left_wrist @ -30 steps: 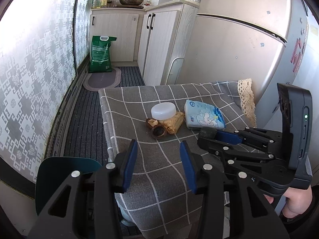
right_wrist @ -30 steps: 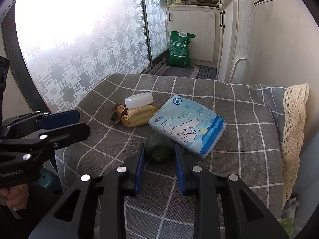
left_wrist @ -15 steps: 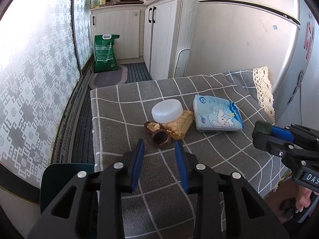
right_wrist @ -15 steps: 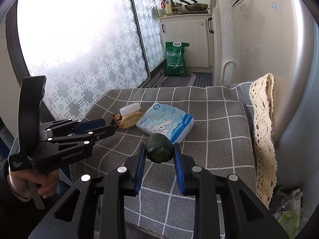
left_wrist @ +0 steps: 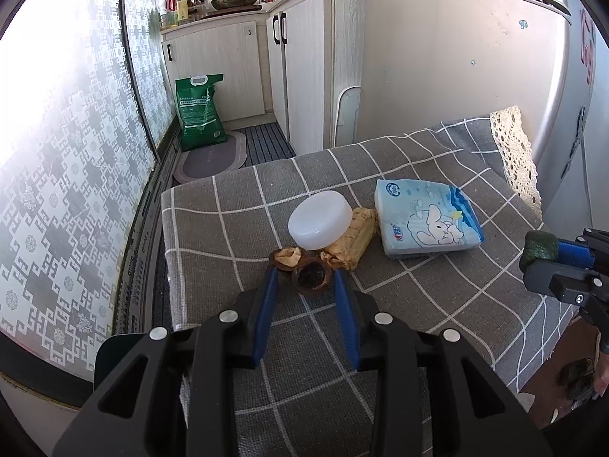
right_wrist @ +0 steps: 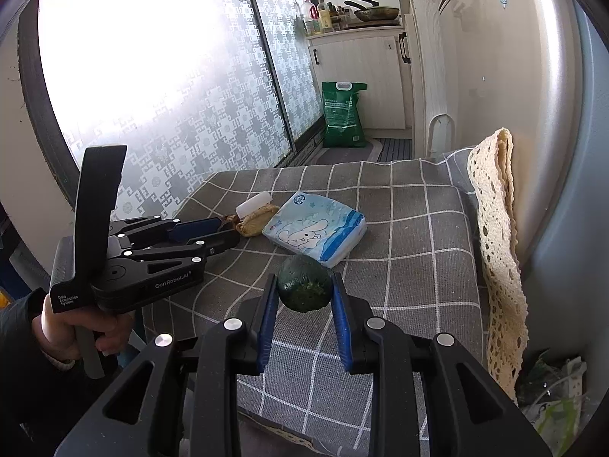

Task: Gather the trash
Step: 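Grasp a brown nut shell with the left gripper while the right gripper holds the green item, then carry both items over the teal bin and open the left gripper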

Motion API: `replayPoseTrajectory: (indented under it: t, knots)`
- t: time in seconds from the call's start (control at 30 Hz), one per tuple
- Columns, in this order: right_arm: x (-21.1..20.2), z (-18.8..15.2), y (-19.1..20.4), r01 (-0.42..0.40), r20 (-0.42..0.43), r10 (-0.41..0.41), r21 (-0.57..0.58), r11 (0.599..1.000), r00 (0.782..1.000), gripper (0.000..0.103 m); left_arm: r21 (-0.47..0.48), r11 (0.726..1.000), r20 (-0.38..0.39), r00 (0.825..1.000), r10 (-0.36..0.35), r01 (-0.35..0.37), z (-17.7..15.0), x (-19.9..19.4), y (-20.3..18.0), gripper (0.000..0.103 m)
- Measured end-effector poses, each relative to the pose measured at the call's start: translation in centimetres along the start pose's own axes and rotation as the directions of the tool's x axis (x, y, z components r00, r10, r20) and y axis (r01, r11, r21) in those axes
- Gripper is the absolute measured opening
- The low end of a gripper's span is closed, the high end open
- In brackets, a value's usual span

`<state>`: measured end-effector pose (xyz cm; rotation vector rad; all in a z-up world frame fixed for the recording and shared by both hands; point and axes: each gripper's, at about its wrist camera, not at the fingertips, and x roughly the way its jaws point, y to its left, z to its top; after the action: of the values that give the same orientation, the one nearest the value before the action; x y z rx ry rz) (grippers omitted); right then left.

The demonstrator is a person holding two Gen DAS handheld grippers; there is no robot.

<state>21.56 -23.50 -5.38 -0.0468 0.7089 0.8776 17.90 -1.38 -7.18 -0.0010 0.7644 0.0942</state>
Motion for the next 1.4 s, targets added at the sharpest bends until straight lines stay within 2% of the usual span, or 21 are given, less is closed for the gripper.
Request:
replayPoseTrajectory:
  t: [0.27, 0.33, 0.43, 0.9, 1.4]
  knots:
    - [-0.3, -0.2, 0.1, 0.002, -0.004, -0.002, 0.002, 1.000, 1.000, 0.027, 0.005, 1.000, 0.003, 1.000, -0.005, 0.005, 0.3, 0.4, 0.0, 0.036]
    - [-0.3, -0.3, 0.2, 0.002, -0.007, -0.002, -0.001, 1.000, 1.000, 0.027, 0.009, 1.000, 0.003, 1.000, -0.008, 0.008, 0.4, 0.4, 0.0, 0.033]
    - [-0.1, -0.4, 0.2, 0.007, -0.012, -0.007, 0.000, 1.000, 1.000, 0.027, 0.018, 1.000, 0.002, 1.000, -0.010, 0.010, 0.3, 0.3, 0.0, 0.023]
    - [1.1, 0.2, 1.8, 0.026, -0.039, -0.027, -0.023, 0.999, 0.999, 0.027, 0.023, 0.996, -0.010, 0.996, -0.084, 0.085, -0.2, -1.8, -0.5, 0.022]
    - [3.4, 2.2, 7.8, 0.003, -0.055, -0.009, -0.108, 0.994, 0.998, 0.027, -0.092, 0.992, 0.059, 0.995, -0.084, 0.089, -0.5, -6.0, 5.8, 0.022]
